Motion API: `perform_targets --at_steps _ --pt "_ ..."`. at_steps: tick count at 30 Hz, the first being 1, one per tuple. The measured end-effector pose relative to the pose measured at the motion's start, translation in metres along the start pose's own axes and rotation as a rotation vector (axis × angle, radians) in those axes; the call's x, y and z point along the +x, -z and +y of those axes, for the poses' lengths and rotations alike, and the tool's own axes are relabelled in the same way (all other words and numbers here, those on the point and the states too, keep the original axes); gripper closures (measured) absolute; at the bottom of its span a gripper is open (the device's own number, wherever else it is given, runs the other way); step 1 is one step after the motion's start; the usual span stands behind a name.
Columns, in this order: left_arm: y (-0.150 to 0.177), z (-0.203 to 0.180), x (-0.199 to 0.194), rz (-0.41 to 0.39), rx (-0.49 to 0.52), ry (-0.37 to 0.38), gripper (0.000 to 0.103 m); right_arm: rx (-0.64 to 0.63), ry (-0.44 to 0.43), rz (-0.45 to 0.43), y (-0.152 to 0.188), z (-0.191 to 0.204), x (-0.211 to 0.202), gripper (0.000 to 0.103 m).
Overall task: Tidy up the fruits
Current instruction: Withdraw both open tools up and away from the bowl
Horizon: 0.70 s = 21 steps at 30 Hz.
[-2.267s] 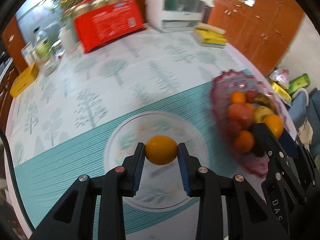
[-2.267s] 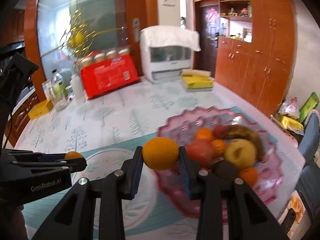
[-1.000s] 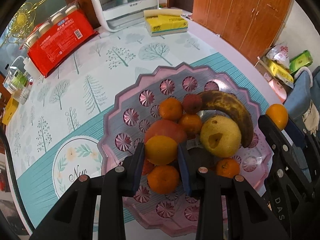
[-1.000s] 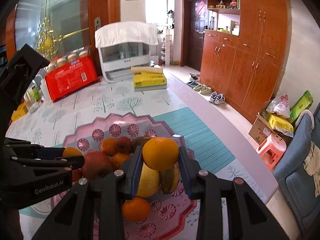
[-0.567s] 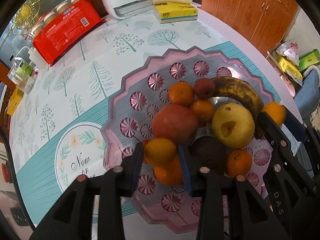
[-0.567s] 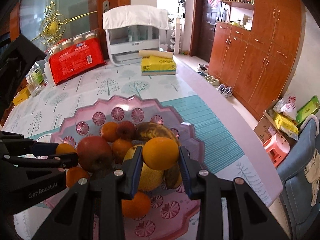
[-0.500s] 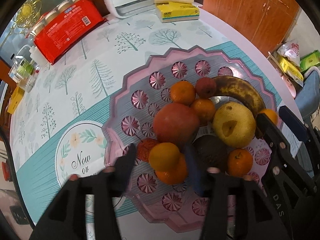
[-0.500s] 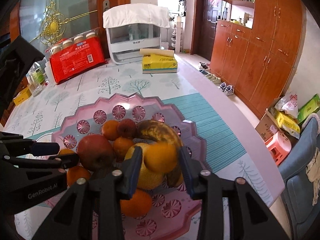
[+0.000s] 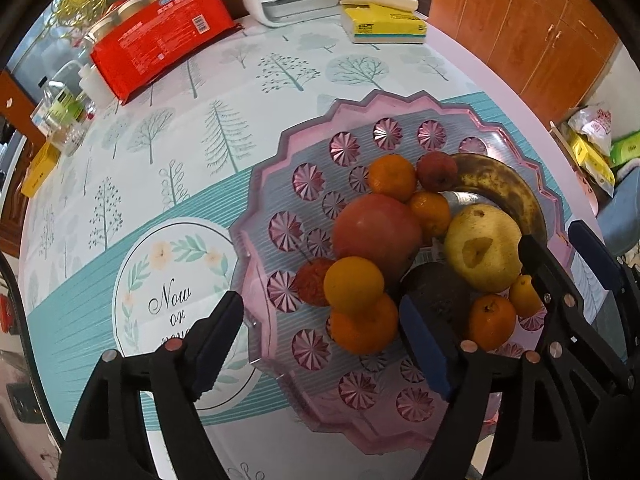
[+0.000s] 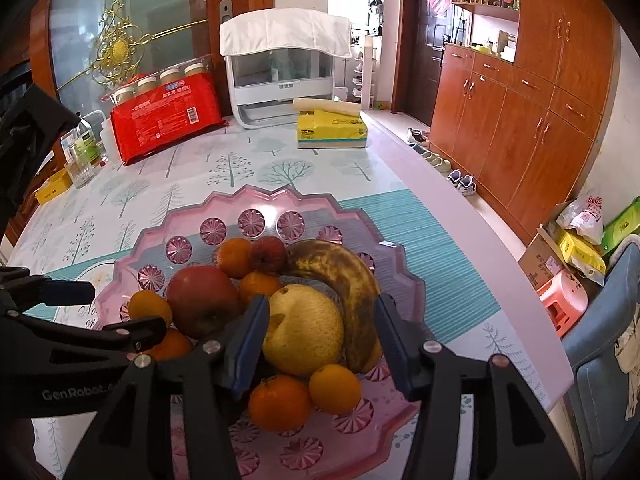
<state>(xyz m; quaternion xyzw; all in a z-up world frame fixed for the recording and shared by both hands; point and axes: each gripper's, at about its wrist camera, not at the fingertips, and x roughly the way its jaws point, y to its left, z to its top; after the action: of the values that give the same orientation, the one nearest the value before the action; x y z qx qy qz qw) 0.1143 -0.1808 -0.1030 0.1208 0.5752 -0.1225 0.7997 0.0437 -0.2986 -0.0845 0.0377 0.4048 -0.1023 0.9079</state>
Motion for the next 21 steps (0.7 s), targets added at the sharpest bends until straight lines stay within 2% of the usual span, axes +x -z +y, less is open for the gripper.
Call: perform_targets --at_steps 21 --pt "0.008 0.026 0.002 -0.004 -0.056 -0.004 0.023 -0.045 -0.009 0.006 -0.002 0.02 0.004 0.048"
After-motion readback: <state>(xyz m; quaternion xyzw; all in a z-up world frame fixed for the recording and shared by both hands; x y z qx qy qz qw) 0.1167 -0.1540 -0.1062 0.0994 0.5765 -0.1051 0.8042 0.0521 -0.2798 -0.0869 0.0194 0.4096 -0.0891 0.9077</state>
